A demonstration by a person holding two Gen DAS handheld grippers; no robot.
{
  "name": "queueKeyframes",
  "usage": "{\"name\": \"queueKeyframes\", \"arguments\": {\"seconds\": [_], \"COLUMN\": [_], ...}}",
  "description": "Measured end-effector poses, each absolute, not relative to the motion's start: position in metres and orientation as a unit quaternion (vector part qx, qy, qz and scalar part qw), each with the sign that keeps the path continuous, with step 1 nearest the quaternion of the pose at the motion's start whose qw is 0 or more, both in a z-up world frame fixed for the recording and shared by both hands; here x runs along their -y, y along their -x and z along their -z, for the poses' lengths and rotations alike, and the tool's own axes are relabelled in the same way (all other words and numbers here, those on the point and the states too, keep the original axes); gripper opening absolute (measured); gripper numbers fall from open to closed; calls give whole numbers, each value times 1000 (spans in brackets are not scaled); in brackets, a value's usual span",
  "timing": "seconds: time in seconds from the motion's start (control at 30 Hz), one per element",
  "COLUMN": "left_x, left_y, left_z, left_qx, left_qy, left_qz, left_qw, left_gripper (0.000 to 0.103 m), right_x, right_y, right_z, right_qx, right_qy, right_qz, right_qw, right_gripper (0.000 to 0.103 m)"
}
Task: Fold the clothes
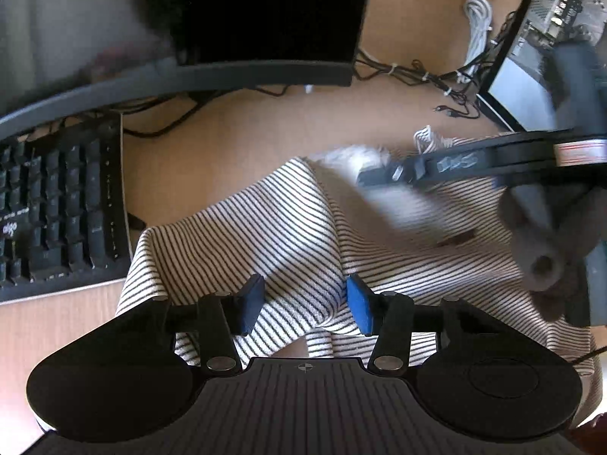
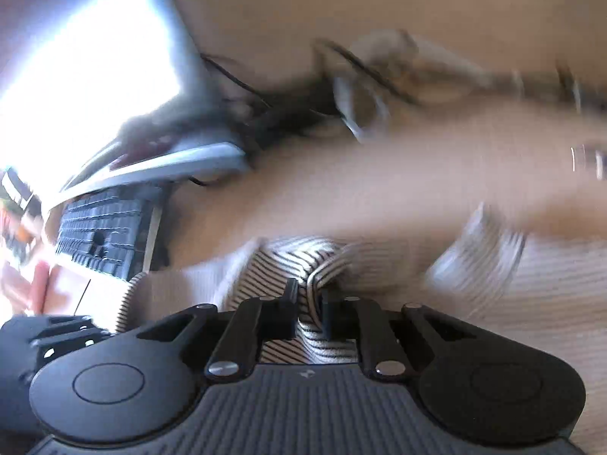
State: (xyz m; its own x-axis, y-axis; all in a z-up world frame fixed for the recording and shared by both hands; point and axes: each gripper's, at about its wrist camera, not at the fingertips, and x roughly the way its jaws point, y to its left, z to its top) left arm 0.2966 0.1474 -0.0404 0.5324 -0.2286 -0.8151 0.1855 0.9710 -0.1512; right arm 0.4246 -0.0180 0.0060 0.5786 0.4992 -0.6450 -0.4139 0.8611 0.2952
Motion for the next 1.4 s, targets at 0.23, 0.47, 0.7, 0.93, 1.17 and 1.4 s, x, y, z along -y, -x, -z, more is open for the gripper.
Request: {"name": "queueKeyframes", "arguments": {"seconds": [0.23, 0.47, 0.7, 0.93, 1.17, 1.4], "left_x": [-154, -169, -195, -184, -180, -208], "left_y": [-300, -287, -279, -273, -254, -231], "left_z": [52, 34, 9, 0, -7, 0], "left_qx": [-477, -449, -430, -426, -413, -418], "left_qy": [36, 24, 68, 108, 82, 88], "left_qz": [89, 44, 20, 60, 96, 82], "left_qw": [873, 892, 900, 896, 902, 901], "left_gripper": [62, 67, 76, 87, 96, 97], "right_x": [13, 83, 92, 73, 115, 130], "right_y": [-395, -356, -251, -171, -190, -225], "right_z": [-22, -43, -26, 8, -46, -136], "right_qx": [-253, -323, -411, -450, -363, -254], "right_qy": [190, 71, 114, 231, 255, 160], "right_qz": [-206, -195, -229, -210, -66, -36], "right_qw": [926, 923, 875, 837, 894, 953], "right_gripper": [12, 33, 44, 40, 8, 8]}}
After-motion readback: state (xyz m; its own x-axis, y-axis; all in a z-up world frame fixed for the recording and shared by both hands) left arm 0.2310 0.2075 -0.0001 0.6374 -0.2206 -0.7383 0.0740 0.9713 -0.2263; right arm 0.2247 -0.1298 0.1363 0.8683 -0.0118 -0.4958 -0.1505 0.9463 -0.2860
